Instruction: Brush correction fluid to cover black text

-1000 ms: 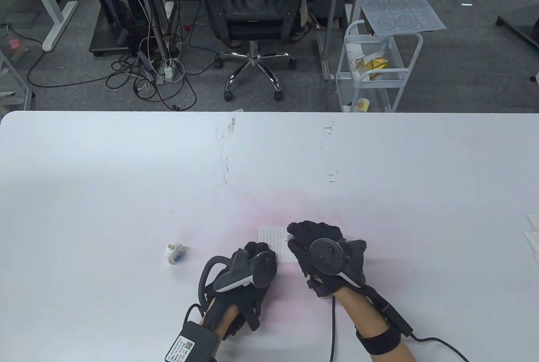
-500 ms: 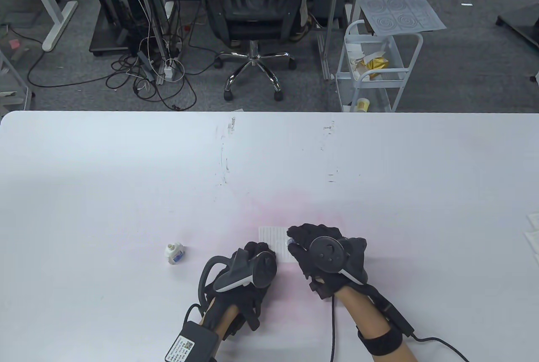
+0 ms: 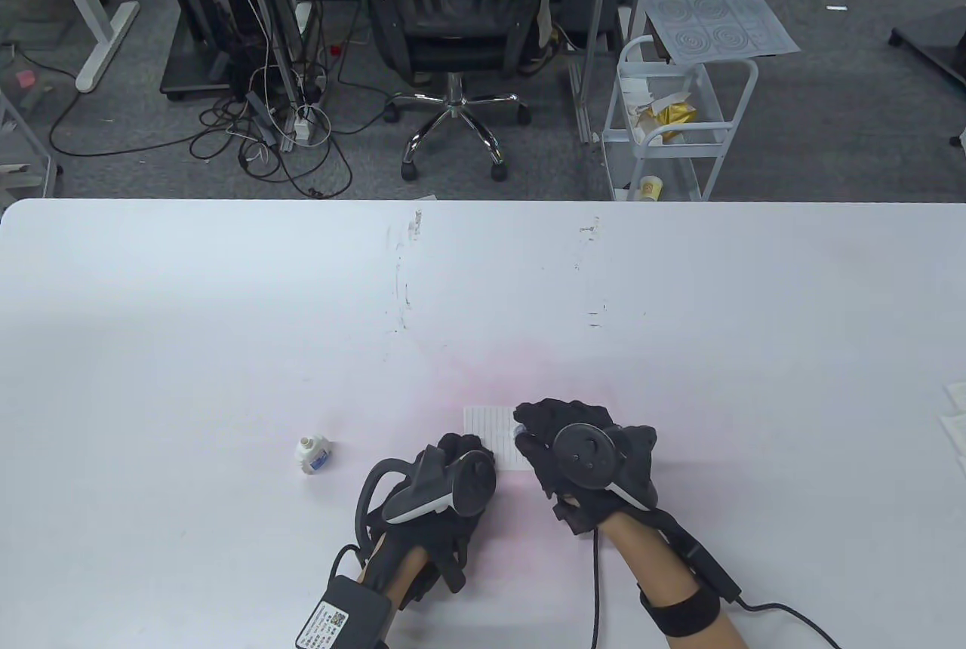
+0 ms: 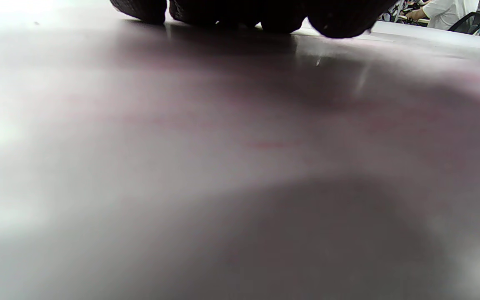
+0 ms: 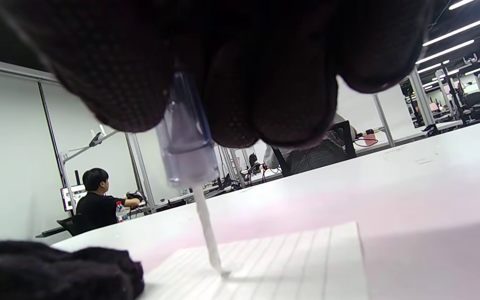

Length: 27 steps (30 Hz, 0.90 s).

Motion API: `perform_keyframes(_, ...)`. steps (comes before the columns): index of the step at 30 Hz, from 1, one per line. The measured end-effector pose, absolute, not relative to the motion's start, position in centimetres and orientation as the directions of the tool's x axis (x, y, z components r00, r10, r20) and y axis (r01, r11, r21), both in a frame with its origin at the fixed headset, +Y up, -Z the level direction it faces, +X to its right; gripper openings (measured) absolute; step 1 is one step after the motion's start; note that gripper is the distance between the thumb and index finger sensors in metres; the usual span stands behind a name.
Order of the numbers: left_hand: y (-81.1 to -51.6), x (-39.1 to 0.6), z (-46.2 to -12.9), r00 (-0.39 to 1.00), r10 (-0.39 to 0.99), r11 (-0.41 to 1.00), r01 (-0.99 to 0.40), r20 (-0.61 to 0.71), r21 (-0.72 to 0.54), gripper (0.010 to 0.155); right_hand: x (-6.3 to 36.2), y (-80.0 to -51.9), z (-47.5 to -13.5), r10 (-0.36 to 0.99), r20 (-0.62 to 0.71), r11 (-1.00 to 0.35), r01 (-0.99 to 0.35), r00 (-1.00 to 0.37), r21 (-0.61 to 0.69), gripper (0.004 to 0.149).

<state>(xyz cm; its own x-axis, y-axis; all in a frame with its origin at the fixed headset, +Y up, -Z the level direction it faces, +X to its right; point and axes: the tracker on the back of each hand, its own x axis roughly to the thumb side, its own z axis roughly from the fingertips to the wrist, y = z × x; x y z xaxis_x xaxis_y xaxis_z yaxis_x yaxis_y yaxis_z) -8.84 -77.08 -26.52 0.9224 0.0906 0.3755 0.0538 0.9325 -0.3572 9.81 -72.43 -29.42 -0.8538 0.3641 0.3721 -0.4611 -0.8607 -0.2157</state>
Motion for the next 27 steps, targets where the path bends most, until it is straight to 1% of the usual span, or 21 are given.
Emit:
perform_keyframes(7,-77.1,-8.8,-26.5,0.922,0.091,0.932,0.054,0.375,-0.357,0.062,9.7,-72.6,-29.3,0.363,0.352,-0.835,-0.469,-0.863,-0.287,0.043)
perform_keyframes(11,-77.1,-8.8,-26.5,0.922,0.091,0.932,0.054,0.375,-0.357,0.062,9.3,-73.1,-29.4,0.317,0.369,-0.872,-0.422,-0.874,-0.25,0.043)
perform_keyframes(15,-77.1,-8.9,-26.5,0.923,0.09,0.932,0.054,0.375,-0.357,0.062,9.6,-72.6,-29.3,0.362,0.376,-0.856,-0.464,-0.853,-0.228,0.043)
perform_keyframes(20,-77.1,-8.9,-26.5,0.923,0.089,0.933,0.055,0.375,-0.357,0.062,9.5,-72.6,-29.1,0.377,0.376,-0.827,-0.49,-0.847,-0.275,0.043)
perform_keyframes(23,-77.1,-8.9,-26.5,0.923,0.089,0.933,0.055,0.375,-0.357,0.062,9.1,-73.1,-29.1,0.36,0.38,-0.836,-0.475,-0.852,-0.274,0.043)
perform_keyframes(27,-77.1,-8.8,-26.5,0.923,0.089,0.933,0.055,0.375,-0.357,0.062,8.9,-73.4,-29.2,0.341,0.389,-0.859,-0.452,-0.856,-0.241,0.043)
